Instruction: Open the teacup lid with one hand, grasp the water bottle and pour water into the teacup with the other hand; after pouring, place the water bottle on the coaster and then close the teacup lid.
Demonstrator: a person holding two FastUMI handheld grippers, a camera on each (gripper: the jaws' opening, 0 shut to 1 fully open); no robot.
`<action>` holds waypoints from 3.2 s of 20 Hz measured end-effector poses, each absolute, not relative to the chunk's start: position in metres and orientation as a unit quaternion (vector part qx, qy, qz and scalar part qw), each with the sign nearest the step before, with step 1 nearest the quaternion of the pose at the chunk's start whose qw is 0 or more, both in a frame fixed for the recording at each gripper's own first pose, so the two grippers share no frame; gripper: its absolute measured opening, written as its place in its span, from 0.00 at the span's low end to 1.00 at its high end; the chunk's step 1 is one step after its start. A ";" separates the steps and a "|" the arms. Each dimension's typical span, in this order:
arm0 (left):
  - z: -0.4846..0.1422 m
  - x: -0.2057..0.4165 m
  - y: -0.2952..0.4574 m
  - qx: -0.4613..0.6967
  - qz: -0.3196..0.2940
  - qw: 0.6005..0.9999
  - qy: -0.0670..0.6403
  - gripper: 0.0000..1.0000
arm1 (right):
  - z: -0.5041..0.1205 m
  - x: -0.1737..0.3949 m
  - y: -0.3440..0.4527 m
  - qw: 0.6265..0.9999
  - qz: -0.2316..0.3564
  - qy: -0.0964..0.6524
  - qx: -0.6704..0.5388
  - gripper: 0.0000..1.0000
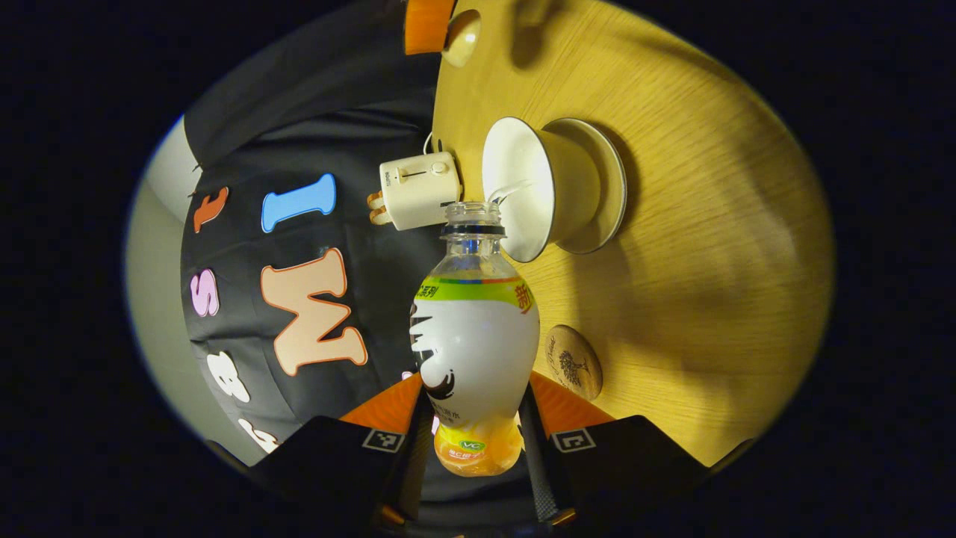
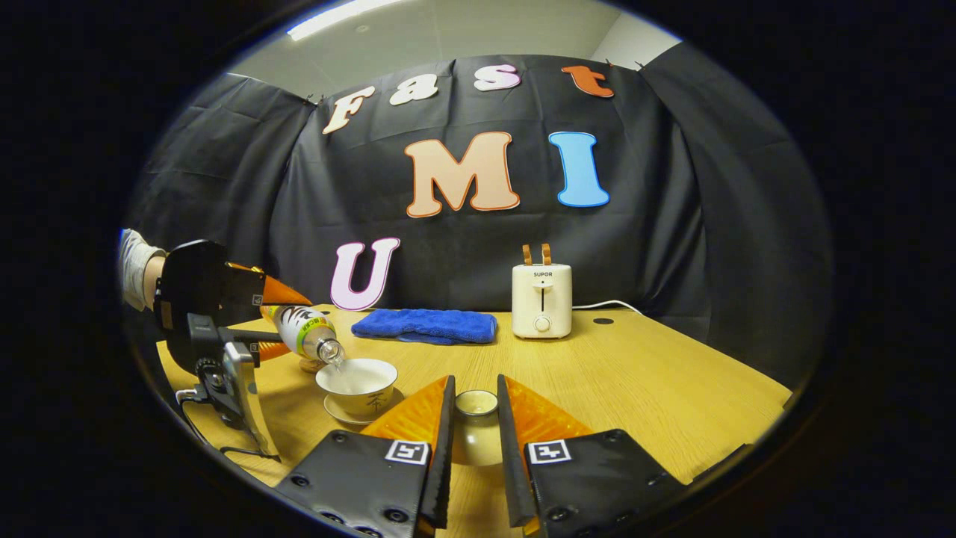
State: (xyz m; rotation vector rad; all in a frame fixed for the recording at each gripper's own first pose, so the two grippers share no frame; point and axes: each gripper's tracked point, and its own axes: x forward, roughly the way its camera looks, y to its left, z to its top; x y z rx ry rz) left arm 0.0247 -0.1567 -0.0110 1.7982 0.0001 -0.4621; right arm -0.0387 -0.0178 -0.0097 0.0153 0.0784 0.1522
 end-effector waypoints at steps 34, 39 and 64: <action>0.025 0.034 -0.157 0.866 -0.182 0.465 -0.010 0.56 | -0.005 -0.040 -0.016 0.995 0.090 0.026 0.024 0.34; 0.018 0.031 -0.159 0.848 -0.199 0.490 -0.011 0.57 | -0.005 -0.041 -0.017 0.995 0.088 0.026 0.026 0.34; -0.010 0.009 -0.173 0.454 -0.280 0.844 0.061 0.56 | -0.010 -0.036 -0.021 0.997 0.069 0.039 0.019 0.34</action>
